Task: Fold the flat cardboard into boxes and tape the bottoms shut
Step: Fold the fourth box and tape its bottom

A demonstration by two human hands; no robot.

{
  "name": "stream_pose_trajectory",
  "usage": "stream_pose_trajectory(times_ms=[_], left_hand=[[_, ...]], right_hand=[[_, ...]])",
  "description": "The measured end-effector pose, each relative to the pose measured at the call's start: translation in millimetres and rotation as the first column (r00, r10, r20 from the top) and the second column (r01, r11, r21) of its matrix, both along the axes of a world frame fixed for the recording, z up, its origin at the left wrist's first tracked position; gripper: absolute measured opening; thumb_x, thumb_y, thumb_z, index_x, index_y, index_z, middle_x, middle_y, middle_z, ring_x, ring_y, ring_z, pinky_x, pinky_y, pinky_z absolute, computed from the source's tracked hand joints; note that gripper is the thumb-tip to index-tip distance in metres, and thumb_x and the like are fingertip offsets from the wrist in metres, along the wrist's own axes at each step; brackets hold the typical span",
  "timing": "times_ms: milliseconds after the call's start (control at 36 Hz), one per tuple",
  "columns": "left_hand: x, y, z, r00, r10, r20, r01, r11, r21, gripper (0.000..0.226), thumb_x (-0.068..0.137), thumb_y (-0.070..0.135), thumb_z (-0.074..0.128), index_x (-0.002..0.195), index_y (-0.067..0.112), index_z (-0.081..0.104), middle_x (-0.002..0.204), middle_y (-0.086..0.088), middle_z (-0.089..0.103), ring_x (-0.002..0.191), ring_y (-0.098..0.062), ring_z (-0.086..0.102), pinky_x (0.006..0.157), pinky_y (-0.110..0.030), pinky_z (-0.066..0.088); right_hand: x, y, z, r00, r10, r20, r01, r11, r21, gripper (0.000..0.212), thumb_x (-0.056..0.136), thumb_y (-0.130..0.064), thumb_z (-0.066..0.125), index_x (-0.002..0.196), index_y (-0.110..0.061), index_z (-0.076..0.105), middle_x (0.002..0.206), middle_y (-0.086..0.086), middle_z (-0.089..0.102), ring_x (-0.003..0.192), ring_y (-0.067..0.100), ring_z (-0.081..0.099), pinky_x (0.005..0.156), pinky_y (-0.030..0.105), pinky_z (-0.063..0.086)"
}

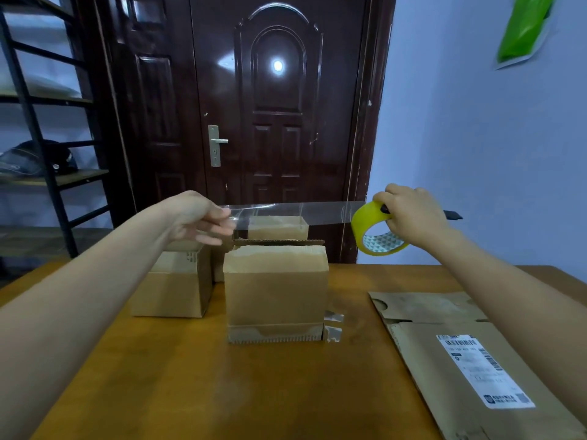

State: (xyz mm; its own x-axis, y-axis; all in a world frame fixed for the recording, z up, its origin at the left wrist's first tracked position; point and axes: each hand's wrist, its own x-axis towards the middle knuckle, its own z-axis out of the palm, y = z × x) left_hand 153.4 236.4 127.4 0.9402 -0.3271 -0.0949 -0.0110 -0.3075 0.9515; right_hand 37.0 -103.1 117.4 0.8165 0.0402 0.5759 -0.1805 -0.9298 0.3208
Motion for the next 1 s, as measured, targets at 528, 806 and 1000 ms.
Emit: stream_pose_trajectory(times_ms=[528, 806, 1000], left_hand=[[-5, -31, -44, 0.996, -0.089, -0.024, 0.077, 0.950, -0.302, 0.023, 0.096, 0.001, 0.047, 0.075, 0.009, 0.051, 0.076, -0.009, 0.065, 0.079, -0.024, 0.067, 0.067, -0.044, 0.060], [-5, -30, -52, 0.993, -0.117, -0.023, 0.102, 0.934, -0.343, 0.017, 0.097, 0.005, 0.048, 0.080, 0.009, 0.051, 0.108, -0.014, 0.062, 0.096, -0.030, 0.067, 0.069, -0.047, 0.059], [-4, -28, -51, 0.990, -0.140, -0.019, 0.125, 0.932, -0.340, 0.018, 0.097, 0.012, 0.050, 0.079, 0.009, 0.056, 0.114, -0.014, 0.065, 0.100, -0.029, 0.067, 0.076, -0.048, 0.058]], right_hand=[[-1, -15, -4, 0.989, -0.134, -0.056, 0.136, 0.990, 0.034, 0.026, 0.089, -0.008, 0.048, 0.111, -0.016, 0.059, 0.098, 0.003, 0.057, 0.073, 0.019, 0.044, 0.058, 0.028, 0.026], [5, -16, -3, 0.992, -0.117, -0.035, 0.119, 0.992, 0.047, 0.026, 0.089, -0.009, 0.049, 0.111, -0.016, 0.060, 0.098, 0.003, 0.059, 0.078, 0.021, 0.054, 0.061, 0.028, 0.031], [7, -17, -5, 0.995, -0.093, -0.020, 0.094, 0.993, 0.075, 0.026, 0.088, -0.008, 0.050, 0.110, -0.014, 0.061, 0.096, 0.004, 0.059, 0.079, 0.025, 0.057, 0.060, 0.029, 0.032]])
